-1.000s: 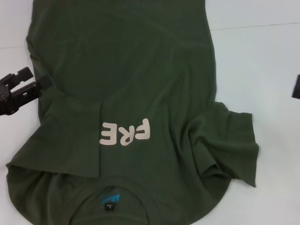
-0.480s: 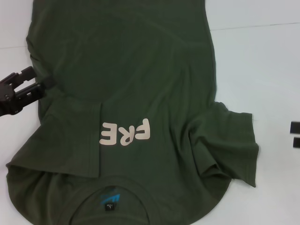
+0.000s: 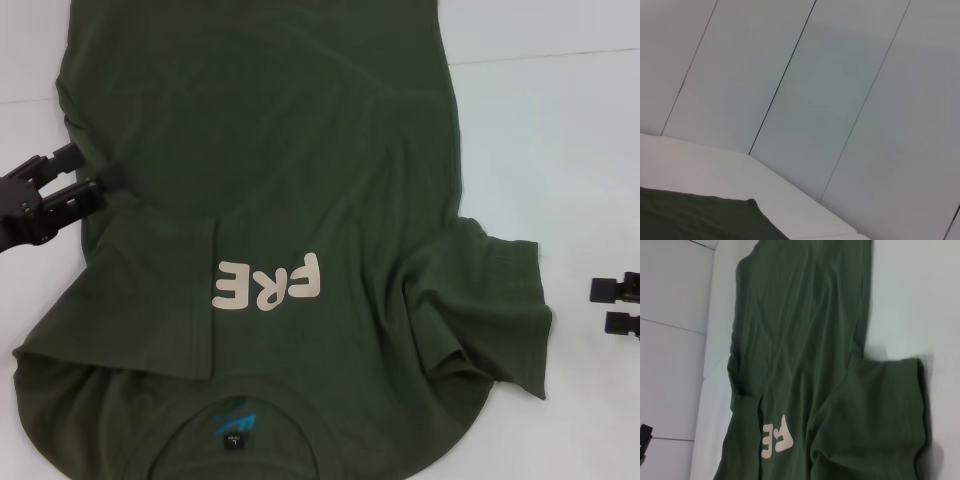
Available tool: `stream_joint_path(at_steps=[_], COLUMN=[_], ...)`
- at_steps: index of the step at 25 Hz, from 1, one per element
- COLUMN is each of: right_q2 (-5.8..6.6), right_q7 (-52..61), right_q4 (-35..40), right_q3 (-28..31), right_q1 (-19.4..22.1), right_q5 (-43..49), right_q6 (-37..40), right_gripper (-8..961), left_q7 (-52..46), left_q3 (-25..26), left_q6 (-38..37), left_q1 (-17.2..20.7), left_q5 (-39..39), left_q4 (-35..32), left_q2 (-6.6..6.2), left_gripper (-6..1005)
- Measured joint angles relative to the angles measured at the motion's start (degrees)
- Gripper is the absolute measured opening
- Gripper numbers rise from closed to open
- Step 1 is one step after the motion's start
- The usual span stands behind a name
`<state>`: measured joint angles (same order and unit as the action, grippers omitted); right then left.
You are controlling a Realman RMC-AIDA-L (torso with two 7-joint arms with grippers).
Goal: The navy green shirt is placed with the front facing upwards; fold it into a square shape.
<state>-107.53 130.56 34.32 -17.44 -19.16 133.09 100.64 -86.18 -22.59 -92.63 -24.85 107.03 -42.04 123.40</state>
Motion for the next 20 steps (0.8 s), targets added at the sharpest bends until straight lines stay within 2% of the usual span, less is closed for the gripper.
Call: stream_joint_path(at_steps=[4,14,20], right_q2=[-0.60,-0.67,-1.33], right_q7=[0.25,3.05,3.24], right_q4=[-0.04,-0.05,0.21], right_q3=[-0.82,-3.50,-5.56], right_q1=[-0.74,-2.29,-2.95], right_q5=[0.08,0.15,0.15], right_q6=[-1.83,-3.51,-4.71], right_gripper=[940,940,940], left_q7=[0.06,0.23,0.75], left_q3=[0.00,0.00,0.01], left_q6=[0.08,0.68,0.79], left_q1=[0.03,0.07,0.07], left_q5=[0.07,0.34,0.37], left_q4=[0.05,0.60,0.73], left_q2=[-0.01,-0.10,-0.09], left_gripper=[904,903,903])
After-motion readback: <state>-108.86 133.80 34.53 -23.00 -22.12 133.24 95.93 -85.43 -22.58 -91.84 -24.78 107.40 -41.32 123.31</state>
